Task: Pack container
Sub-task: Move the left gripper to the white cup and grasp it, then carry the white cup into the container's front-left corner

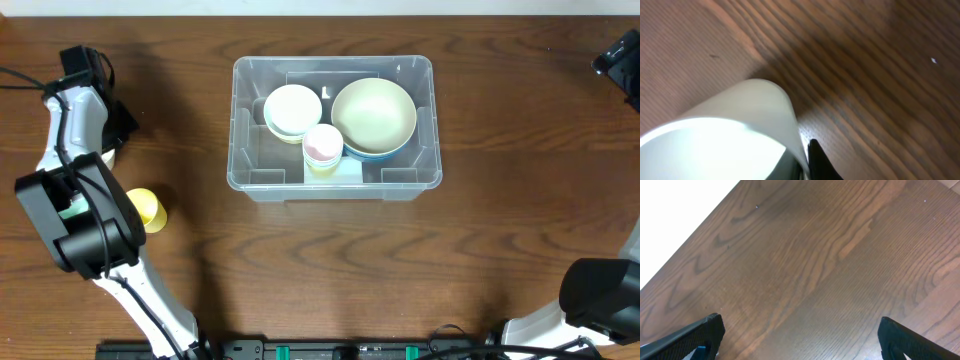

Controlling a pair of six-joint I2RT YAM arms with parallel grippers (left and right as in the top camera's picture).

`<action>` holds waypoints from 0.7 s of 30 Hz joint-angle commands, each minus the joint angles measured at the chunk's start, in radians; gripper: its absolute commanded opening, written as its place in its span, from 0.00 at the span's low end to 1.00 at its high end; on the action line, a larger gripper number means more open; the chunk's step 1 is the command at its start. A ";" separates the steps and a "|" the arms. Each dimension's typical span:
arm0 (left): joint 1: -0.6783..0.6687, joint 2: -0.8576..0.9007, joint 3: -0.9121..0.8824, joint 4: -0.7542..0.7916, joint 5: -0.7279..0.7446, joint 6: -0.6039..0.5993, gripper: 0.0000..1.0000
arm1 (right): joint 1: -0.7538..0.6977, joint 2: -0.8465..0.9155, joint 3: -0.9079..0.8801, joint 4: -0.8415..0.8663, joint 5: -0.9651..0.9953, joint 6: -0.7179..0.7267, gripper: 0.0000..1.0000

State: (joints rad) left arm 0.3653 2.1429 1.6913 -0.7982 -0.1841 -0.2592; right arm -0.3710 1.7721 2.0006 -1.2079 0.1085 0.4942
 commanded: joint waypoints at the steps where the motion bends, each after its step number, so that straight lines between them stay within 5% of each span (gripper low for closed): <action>1: -0.007 0.003 -0.006 -0.030 0.135 -0.005 0.06 | -0.006 0.001 -0.001 0.000 0.007 0.014 0.99; 9: -0.108 -0.154 -0.006 -0.143 0.373 -0.004 0.06 | -0.006 0.001 -0.001 0.000 0.007 0.014 0.99; 21: -0.403 -0.548 -0.006 -0.313 0.314 0.084 0.06 | -0.006 0.001 -0.001 0.000 0.007 0.014 0.99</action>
State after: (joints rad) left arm 0.0067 1.6501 1.6798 -1.0969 0.1505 -0.2066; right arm -0.3710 1.7721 2.0006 -1.2076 0.1085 0.4942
